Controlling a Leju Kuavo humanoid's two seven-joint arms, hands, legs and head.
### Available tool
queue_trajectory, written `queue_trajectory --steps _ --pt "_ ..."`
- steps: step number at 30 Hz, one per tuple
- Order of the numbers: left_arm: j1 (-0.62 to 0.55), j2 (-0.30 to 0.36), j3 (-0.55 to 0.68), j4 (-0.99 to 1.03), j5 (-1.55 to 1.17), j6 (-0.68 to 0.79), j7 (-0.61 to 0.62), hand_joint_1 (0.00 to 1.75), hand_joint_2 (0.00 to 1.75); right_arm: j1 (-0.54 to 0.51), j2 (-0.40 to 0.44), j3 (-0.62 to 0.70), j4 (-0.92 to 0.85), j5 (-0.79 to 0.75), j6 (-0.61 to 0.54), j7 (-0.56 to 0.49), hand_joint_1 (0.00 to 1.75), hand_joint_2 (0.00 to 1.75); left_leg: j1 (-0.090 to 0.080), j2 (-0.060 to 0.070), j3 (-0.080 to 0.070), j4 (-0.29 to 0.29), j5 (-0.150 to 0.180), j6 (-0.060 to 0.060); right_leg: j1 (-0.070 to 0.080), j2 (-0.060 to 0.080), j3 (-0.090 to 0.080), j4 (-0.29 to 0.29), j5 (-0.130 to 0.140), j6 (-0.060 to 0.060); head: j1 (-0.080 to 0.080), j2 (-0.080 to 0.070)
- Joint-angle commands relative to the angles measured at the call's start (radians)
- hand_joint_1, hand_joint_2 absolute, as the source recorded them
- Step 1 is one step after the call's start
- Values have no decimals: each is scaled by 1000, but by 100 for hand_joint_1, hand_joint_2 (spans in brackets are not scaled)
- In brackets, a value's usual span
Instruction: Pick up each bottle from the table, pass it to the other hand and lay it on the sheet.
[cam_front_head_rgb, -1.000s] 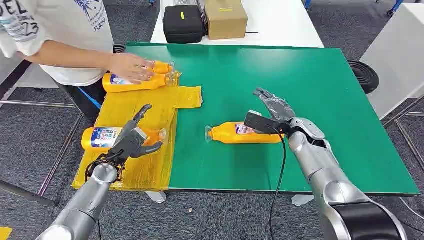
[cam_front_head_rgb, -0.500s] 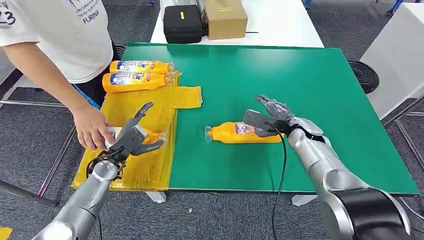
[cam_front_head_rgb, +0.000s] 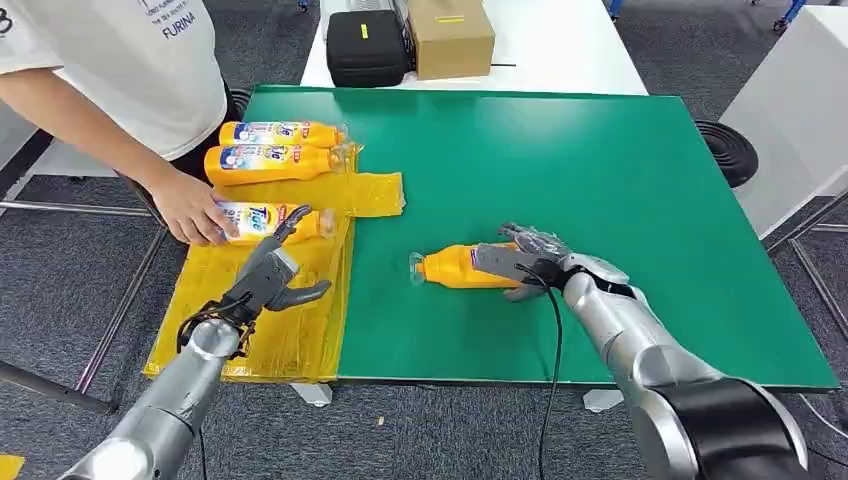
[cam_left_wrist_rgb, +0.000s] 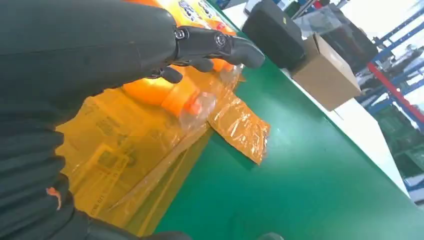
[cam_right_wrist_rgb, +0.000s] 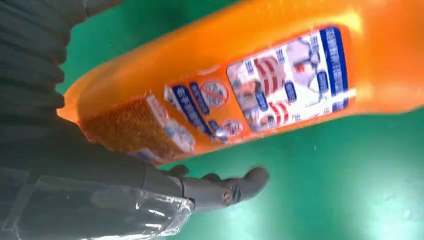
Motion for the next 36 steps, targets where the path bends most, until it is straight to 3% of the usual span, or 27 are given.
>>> queue_trajectory --steps 1,16,17,18,29,31,35,36 --pt "-82 -9 -53 139 15 -6 -8 0 175 -6 0 21 90 1 28 12 0 175 1 -1 3 0 -1 -1 2 -2 4 -1 -1 -2 0 0" --pt "-96 -14 -65 155 27 -1 -12 0 175 3 -23 40 96 23 73 36 2 175 1 -2 5 0 -1 -1 2 -3 5 -1 -2 -2 0 0" --pt "-99 -14 -68 158 28 -1 -12 0 175 3 -28 49 98 32 87 42 145 175 2 -2 7 0 -2 -1 3 -3 8 -2 -2 -3 0 0" --pt "-100 -14 -69 160 30 0 -13 0 175 3 -31 52 97 36 91 44 171 175 1 -2 4 0 -1 0 2 -3 5 -1 -1 -2 0 0" --pt "-92 -5 -60 150 47 10 -13 0 175 -27 -21 104 91 85 124 57 175 175 1 -1 7 0 -1 -1 2 -2 7 -1 -1 -3 0 0" --pt "-84 -3 -59 137 49 12 -12 0 175 -25 -18 96 83 77 90 33 175 175 2 0 10 -1 -3 -1 3 -2 11 -3 -2 -5 0 0" --pt "-35 8 -34 87 70 26 -11 0 175 -10 2 -5 32 -32 -94 -118 175 175 1 0 6 0 -1 -1 1 -1 6 -1 -1 -2 0 0" --pt "-6 7 -3 47 98 28 -1 0 175 16 17 -75 -18 -113 -211 -204 175 175 1 2 9 -1 -3 -1 2 1 9 -2 -2 -3 0 0"
